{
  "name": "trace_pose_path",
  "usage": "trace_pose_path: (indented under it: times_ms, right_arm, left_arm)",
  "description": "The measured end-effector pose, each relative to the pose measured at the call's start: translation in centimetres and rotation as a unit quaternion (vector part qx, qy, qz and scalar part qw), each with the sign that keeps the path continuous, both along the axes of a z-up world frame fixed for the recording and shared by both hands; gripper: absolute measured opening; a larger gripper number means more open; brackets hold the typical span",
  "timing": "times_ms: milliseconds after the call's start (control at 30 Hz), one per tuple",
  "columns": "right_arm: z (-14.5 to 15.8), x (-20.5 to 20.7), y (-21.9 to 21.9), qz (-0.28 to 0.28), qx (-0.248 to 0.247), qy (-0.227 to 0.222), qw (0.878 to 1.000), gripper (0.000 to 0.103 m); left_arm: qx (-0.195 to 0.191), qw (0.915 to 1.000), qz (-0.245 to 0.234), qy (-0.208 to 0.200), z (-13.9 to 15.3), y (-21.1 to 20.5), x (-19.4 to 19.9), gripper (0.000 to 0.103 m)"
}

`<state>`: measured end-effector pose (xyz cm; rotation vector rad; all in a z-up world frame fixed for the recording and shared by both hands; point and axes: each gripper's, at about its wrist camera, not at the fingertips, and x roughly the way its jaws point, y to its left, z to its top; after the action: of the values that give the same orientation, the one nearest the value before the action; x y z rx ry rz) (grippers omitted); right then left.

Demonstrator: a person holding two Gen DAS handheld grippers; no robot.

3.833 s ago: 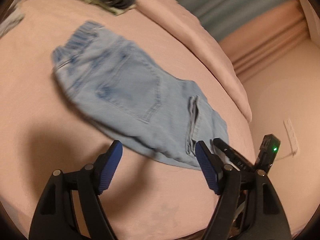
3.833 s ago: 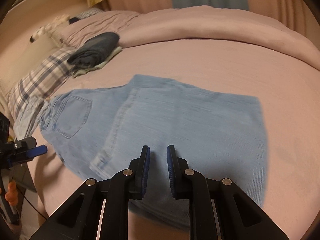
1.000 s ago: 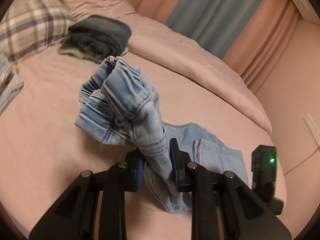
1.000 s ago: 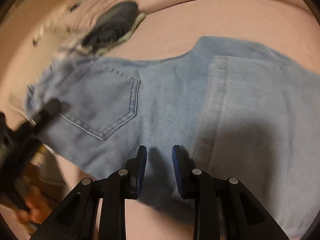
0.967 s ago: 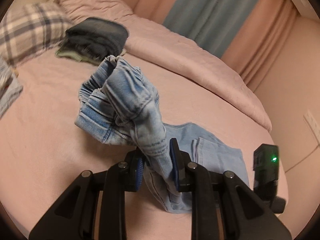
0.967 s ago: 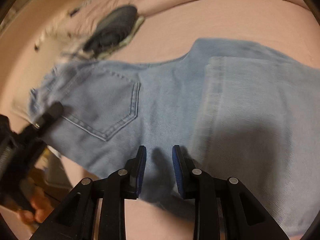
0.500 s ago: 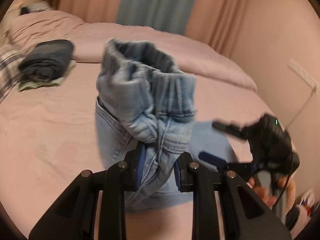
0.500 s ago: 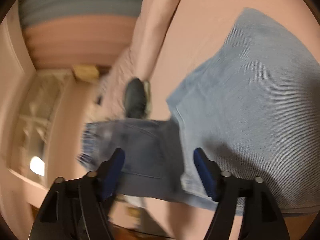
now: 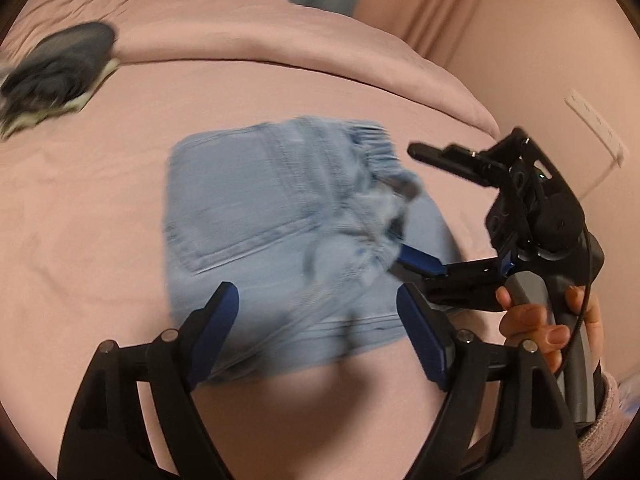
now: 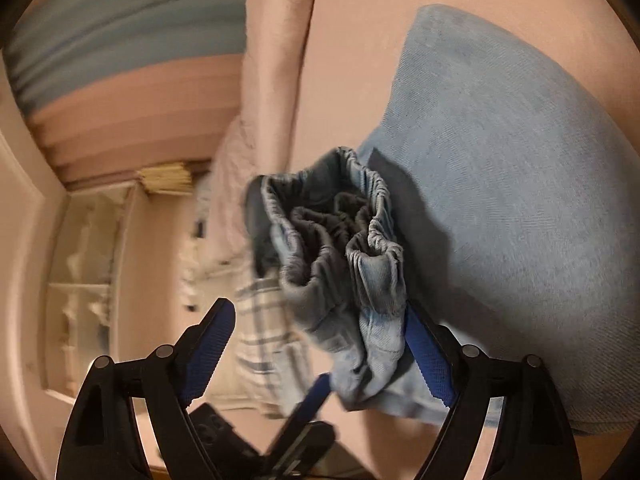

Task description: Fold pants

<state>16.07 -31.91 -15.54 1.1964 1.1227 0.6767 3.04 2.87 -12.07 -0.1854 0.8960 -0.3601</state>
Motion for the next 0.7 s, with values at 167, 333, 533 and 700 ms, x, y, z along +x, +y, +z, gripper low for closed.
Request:
trace_pose_path:
  times_ms: [167, 333, 533, 700]
  right_arm:
    - [1.8, 1.2, 3.4, 0.023, -0.125, -0.018, 0.992, 0.076]
    - [2.9, 1.7, 5.6, 0.027, -0.209, -0.048, 0.976, 0.039]
    - [5.8, 0.4, 4.9, 0.009, -0.214, -0.124, 0.969, 0.029]
    - [6.6, 0.0, 1.3, -0.035, -0.219, -0.138, 0.965, 0.029]
  left_arm:
    - [-0.025, 0.9983, 0.051, 0.012, -0.4, 3.5, -1.1, 0.082]
    - [-0.036, 0.9957, 0.080, 0.028, -1.2, 5.3, -1.8, 0.082]
    - [-0.048, 0.9943, 0.089, 0.035, -1.6, 7.2, -3.0, 0.082]
    - [-0.045, 0.9949, 0.082, 0.039, -1.6, 6.2, -2.5, 0.082]
